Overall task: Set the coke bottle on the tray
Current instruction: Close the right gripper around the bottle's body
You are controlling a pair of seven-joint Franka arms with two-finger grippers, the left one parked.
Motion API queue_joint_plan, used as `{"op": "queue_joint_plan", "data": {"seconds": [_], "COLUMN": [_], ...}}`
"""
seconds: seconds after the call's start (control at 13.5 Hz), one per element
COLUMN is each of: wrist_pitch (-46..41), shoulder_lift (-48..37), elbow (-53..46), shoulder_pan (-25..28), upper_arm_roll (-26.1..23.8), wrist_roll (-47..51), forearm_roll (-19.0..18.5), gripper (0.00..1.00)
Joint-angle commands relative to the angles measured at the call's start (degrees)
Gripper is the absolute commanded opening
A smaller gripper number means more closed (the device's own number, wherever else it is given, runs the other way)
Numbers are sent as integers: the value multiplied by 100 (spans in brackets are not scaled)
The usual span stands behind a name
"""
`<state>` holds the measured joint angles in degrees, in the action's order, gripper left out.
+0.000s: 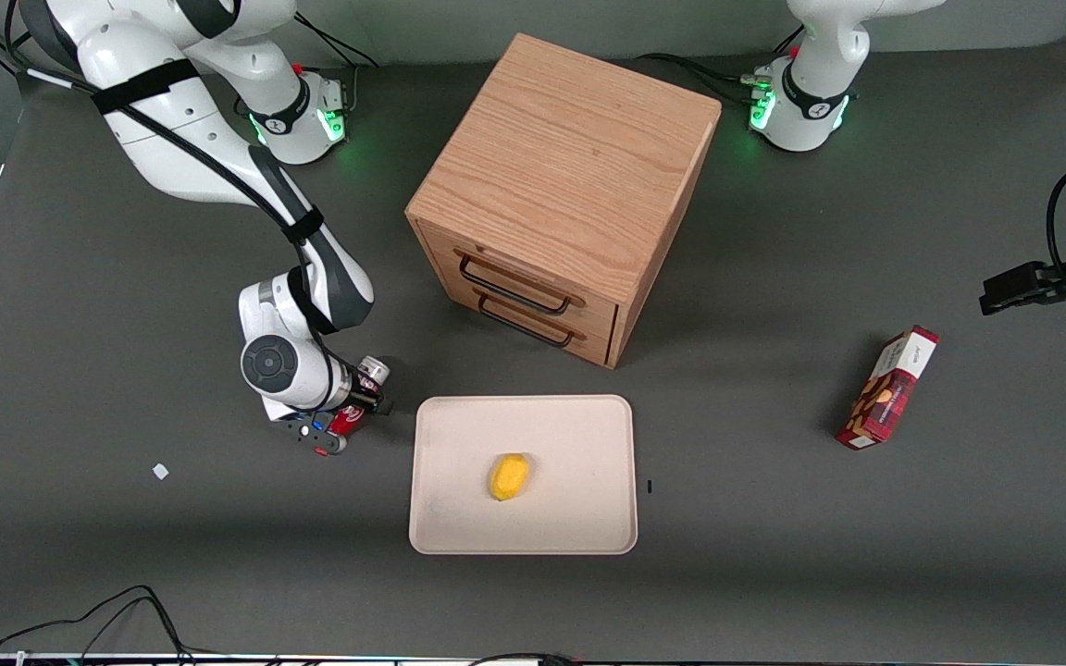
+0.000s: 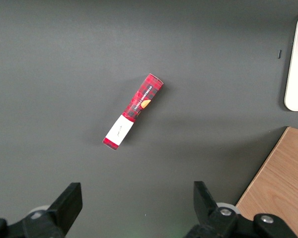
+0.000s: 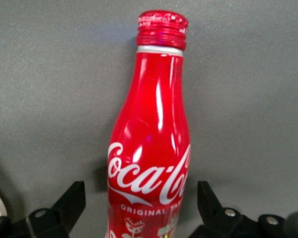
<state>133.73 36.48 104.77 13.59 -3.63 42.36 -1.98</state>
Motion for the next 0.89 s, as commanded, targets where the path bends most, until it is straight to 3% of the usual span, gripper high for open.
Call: {"op": "queue_joint_plan", "data": {"seconds": [0.0, 0.22, 0.3, 0.37, 0.81], "wrist_pitch": [21, 21, 21, 21, 21], "shoulder_lift": [61, 61, 61, 44, 26], "elbow": [-106, -97, -97, -97, -97], "shoulder_pan": [21, 12, 3, 12, 12], "upper_arm_roll": [3, 3, 3, 3, 3], "wrist_roll": [185, 185, 185, 228, 264], "forearm_roll": [-144, -144, -144, -144, -144], "gripper": [100, 99, 60, 1, 0]}}
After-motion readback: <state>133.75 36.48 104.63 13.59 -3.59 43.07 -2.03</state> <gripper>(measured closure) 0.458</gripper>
